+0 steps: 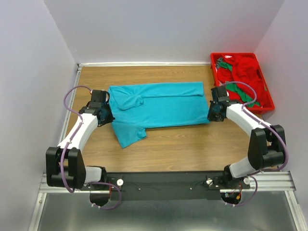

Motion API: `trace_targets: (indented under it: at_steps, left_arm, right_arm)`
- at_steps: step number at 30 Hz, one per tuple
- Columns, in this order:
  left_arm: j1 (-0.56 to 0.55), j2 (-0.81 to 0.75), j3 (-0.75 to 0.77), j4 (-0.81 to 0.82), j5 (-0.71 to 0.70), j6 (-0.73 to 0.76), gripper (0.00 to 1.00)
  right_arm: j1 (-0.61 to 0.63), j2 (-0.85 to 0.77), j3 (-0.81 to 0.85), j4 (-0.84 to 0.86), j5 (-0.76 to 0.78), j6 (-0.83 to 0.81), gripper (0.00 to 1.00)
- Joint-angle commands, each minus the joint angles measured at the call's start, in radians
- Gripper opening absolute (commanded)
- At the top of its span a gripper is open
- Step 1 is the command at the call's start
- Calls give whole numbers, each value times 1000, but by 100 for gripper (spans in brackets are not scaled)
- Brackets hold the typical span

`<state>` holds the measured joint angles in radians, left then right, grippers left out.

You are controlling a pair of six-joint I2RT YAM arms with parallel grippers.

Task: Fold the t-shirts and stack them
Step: Fold the tshirt

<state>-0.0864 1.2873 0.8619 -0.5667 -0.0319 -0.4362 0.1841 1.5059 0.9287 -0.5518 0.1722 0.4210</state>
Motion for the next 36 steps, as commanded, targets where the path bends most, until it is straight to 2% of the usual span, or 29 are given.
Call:
trace_targets:
  at_steps: [1, 10, 19, 36]
  left_arm:
    - [14, 46, 69, -35, 27, 39, 0]
    - [39, 184, 212, -19, 27, 71, 0]
    - [74, 335, 365, -10, 72, 103, 0]
    - [108, 440, 434, 54, 95, 105, 0]
  right_arm:
    - [3, 33, 114, -59, 29, -48, 1]
    - [3, 204, 314, -63, 50, -79, 1]
    - [-9, 335, 404, -60, 89, -87, 1]
    - [-11, 436, 510, -53, 96, -91, 1]
